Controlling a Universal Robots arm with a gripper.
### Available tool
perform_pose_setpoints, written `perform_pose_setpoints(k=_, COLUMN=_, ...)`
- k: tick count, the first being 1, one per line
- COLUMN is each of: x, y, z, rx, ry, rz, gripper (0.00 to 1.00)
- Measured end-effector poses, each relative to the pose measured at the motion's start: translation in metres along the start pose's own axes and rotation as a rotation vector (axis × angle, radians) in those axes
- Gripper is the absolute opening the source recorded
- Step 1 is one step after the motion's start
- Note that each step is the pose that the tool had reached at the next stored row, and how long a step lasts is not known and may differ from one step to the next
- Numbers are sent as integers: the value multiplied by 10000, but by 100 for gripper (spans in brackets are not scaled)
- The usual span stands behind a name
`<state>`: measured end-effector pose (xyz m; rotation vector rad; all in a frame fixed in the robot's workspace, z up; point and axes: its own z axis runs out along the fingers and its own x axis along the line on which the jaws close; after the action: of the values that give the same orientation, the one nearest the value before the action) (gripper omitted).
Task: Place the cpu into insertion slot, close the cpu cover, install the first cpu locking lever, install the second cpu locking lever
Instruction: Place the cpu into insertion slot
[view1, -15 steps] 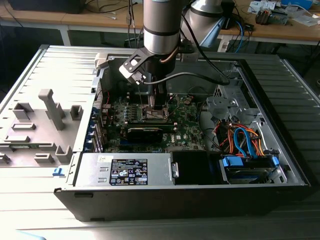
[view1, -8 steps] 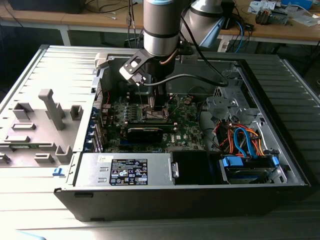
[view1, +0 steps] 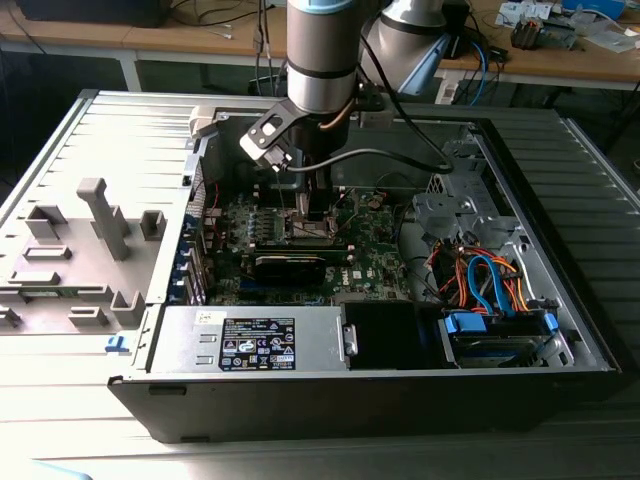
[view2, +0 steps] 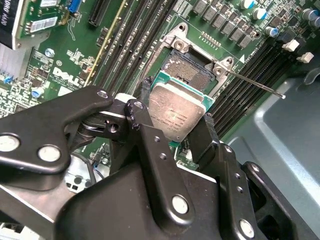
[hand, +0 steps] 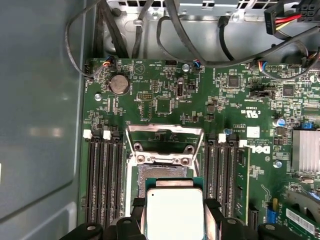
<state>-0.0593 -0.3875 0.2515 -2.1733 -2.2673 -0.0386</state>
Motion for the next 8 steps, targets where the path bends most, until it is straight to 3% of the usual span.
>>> perform_pose_setpoints(k=8, x=30, y=1, z=40, rx=2, ry=-3, rz=-1, gripper=55)
